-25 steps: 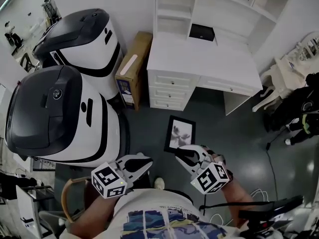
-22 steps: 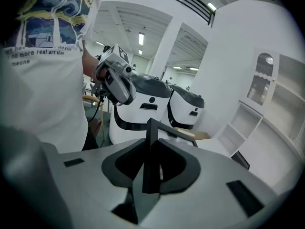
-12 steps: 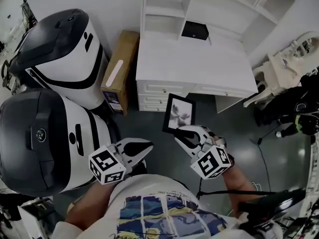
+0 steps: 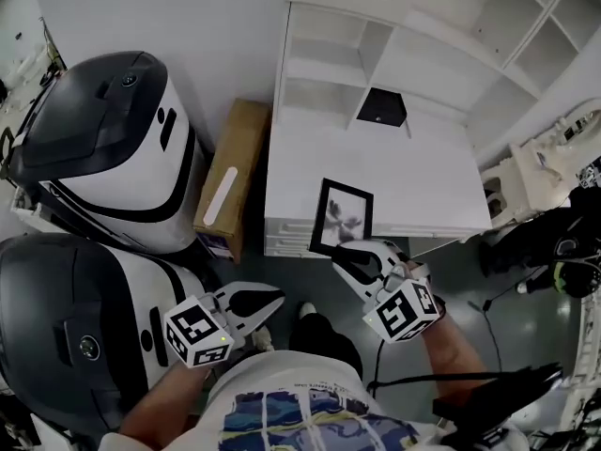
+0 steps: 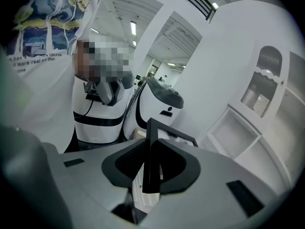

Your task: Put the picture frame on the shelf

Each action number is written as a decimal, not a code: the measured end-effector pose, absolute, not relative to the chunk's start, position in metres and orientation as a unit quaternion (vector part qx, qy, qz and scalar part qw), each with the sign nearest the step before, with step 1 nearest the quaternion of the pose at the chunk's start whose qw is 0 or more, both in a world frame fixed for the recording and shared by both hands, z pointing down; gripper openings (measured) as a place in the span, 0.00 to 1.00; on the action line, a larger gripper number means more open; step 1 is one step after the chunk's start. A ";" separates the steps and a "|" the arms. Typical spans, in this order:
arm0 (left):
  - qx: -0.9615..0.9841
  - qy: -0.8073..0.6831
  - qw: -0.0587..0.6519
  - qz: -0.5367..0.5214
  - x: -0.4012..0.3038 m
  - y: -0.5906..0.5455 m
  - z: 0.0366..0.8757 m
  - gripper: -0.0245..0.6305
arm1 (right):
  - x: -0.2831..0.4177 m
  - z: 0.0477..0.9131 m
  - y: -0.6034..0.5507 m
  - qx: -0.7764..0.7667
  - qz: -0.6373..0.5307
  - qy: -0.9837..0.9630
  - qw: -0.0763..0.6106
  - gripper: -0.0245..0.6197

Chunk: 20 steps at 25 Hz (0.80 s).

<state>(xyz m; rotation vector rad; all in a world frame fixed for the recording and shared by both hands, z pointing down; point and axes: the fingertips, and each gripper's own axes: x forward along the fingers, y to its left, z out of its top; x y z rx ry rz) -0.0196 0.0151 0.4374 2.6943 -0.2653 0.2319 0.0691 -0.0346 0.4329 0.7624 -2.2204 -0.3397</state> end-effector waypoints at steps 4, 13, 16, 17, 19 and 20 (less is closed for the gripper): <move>0.965 -0.119 0.217 0.084 -0.014 -0.030 0.445 0.06 | 0.086 0.425 -0.098 0.290 -0.154 -0.868 0.373 0.19; 0.958 -0.182 0.208 0.074 0.018 -0.136 0.425 0.06 | 0.127 0.408 -0.242 0.247 -0.196 -0.874 0.370 0.19; 0.955 -0.197 0.210 0.073 0.030 -0.160 0.423 0.06 | 0.135 0.406 -0.285 0.236 -0.204 -0.877 0.366 0.19; 0.953 -0.202 0.211 0.074 0.033 -0.166 0.423 0.06 | 0.137 0.406 -0.299 0.233 -0.205 -0.878 0.365 0.19; 0.950 -0.214 0.214 0.075 0.037 -0.178 0.424 0.06 | 0.142 0.409 -0.325 0.228 -0.206 -0.879 0.364 0.19; 0.948 -0.221 0.215 0.075 0.038 -0.183 0.424 0.06 | 0.145 0.411 -0.337 0.226 -0.207 -0.880 0.364 0.19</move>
